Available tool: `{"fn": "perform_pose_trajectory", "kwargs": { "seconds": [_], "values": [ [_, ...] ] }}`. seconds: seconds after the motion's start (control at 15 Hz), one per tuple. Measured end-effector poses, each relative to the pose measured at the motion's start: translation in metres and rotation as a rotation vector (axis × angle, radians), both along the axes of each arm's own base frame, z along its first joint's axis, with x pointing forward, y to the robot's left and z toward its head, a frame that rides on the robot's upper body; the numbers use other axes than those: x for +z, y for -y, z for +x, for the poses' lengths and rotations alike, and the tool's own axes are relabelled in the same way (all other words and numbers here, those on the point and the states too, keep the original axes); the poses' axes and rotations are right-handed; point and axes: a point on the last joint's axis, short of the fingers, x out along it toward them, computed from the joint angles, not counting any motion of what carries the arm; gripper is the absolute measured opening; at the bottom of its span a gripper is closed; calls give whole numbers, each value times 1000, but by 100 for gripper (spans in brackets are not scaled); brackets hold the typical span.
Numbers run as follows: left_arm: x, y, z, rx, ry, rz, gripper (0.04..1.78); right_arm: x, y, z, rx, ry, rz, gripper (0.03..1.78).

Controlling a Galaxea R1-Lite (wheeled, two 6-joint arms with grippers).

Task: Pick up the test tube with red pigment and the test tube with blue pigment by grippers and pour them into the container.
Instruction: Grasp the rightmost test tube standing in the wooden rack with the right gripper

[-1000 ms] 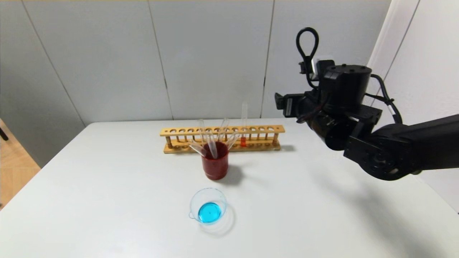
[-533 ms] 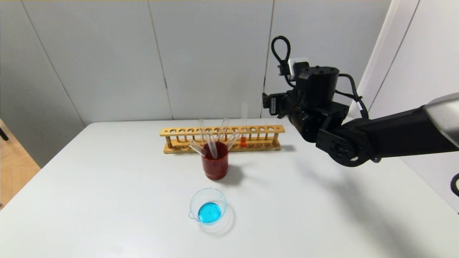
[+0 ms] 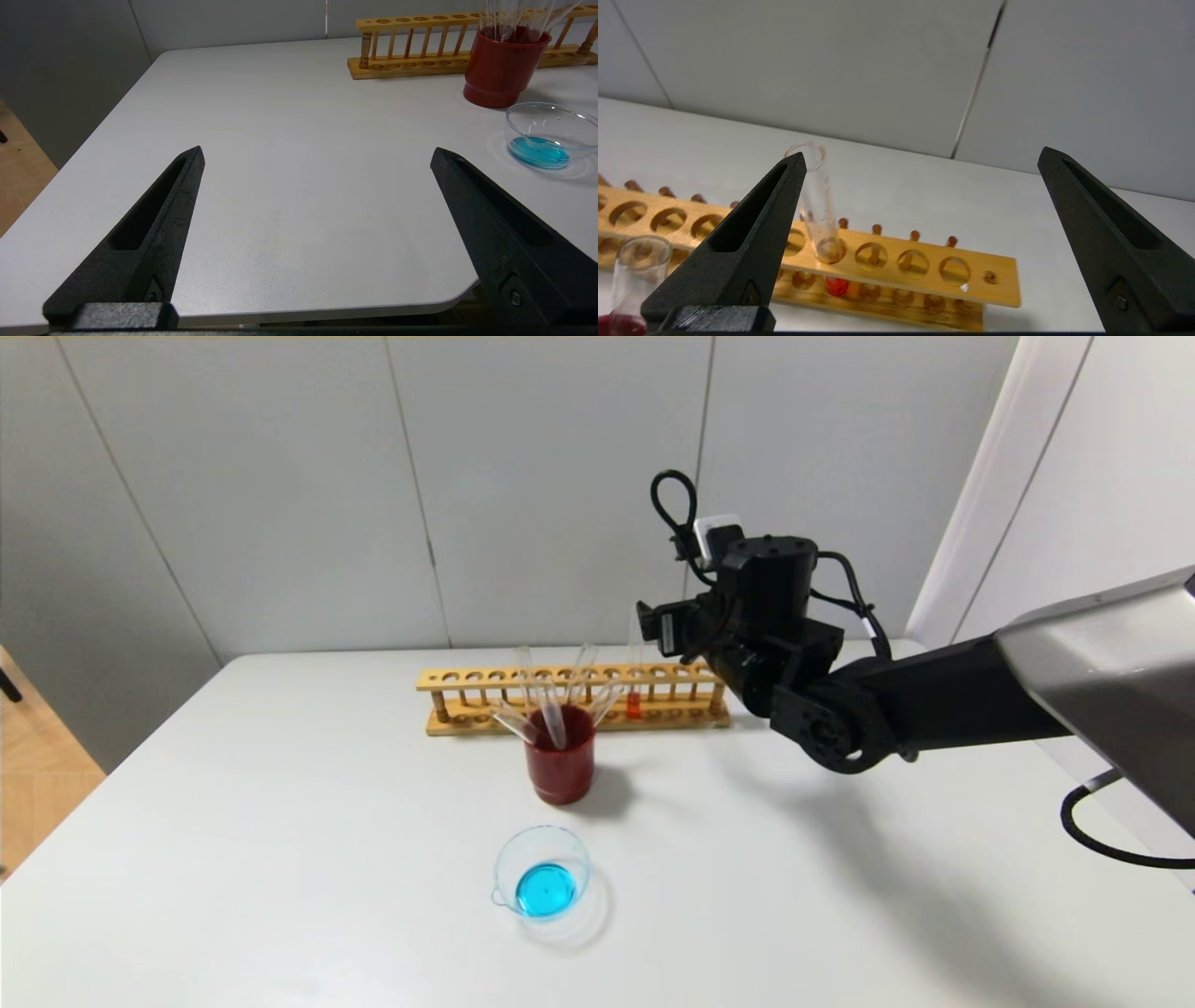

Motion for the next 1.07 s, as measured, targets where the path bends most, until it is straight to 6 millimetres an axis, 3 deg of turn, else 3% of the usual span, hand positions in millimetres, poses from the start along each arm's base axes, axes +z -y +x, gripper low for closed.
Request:
{"fn": "perform_pose_trajectory", "kwargs": {
  "seconds": [0.67,1.07],
  "values": [
    [0,0,0,0,0,0,171,-6,-15,-3,50,-7,0,174],
    [0,0,0,0,0,0,171,-17,-18,5,53,-20,4,174]
  ]
}}
